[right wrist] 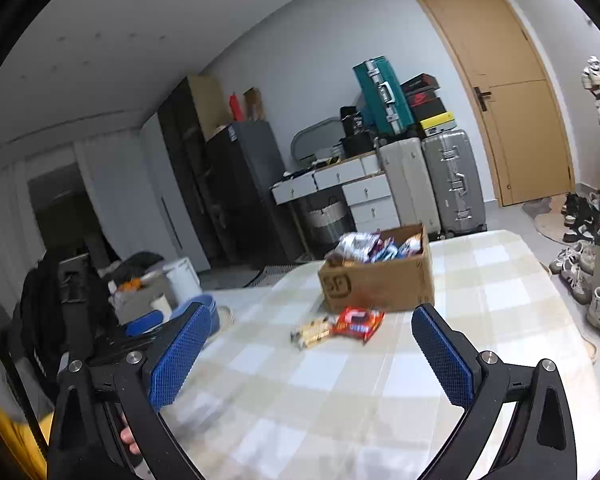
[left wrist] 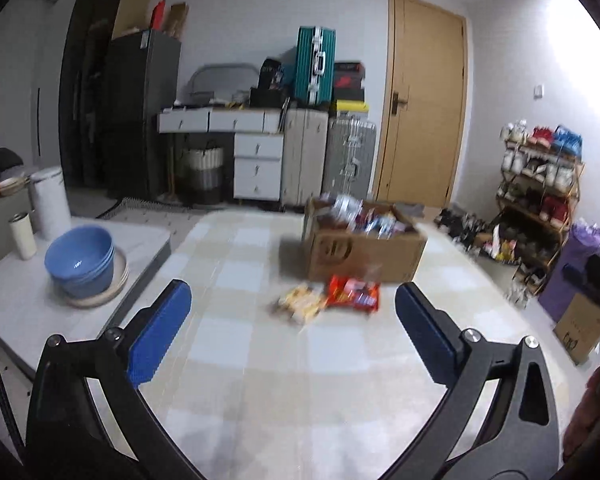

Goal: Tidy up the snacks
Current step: 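Withdraw both tools and move back toward the red and cream packs, then grasp the red Oreo pack with the right tool while the left tool grasps the cream biscuit pack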

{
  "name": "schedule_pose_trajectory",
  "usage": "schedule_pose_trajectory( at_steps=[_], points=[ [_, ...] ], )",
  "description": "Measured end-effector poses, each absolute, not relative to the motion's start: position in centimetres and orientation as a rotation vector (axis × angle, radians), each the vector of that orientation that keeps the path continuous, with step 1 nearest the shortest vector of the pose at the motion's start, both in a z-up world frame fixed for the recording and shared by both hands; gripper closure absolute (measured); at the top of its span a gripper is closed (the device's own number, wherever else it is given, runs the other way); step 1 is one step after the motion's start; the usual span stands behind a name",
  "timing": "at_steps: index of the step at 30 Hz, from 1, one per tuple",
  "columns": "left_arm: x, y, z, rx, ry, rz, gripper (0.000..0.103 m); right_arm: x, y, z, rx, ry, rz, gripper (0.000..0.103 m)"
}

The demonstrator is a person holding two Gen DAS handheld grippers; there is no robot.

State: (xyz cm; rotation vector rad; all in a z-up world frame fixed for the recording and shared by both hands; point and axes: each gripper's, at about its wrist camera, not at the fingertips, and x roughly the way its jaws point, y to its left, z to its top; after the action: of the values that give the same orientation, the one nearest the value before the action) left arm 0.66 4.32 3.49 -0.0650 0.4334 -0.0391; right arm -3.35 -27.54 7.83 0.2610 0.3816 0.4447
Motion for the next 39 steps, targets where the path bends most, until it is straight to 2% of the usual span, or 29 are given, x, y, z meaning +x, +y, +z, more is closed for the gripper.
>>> schedule_pose_trajectory(
  at_steps=[7,17,24,35,39],
  points=[
    [2.6,4.8,-1.0,-0.105,0.549,-0.030,0.001,-3.2,-25.4,4.7,0.179,0.452,0.436,0.001],
    [5.1,2.4,-3.0,-0.051,0.612,-0.054,0.001,-1.6,-25.2,3.1,0.199,0.506,0.439,0.001],
    [7.4,2.7,-5.2,-0.067,0.679,-0.055,0.001,1.4,-24.6,0.1,0.225,0.616,0.430,0.001],
    [13.3,3.1,-9.3,-0.090,0.799,-0.051,0.001,13.2,-22.1,-3.2,0.234,0.826,0.373,0.001],
    [16.2,3.5,-9.4,-0.097,0.799,-0.043,0.001,18.9,-22.0,-4.4,0.323,0.903,0.377,0.001]
  ],
)
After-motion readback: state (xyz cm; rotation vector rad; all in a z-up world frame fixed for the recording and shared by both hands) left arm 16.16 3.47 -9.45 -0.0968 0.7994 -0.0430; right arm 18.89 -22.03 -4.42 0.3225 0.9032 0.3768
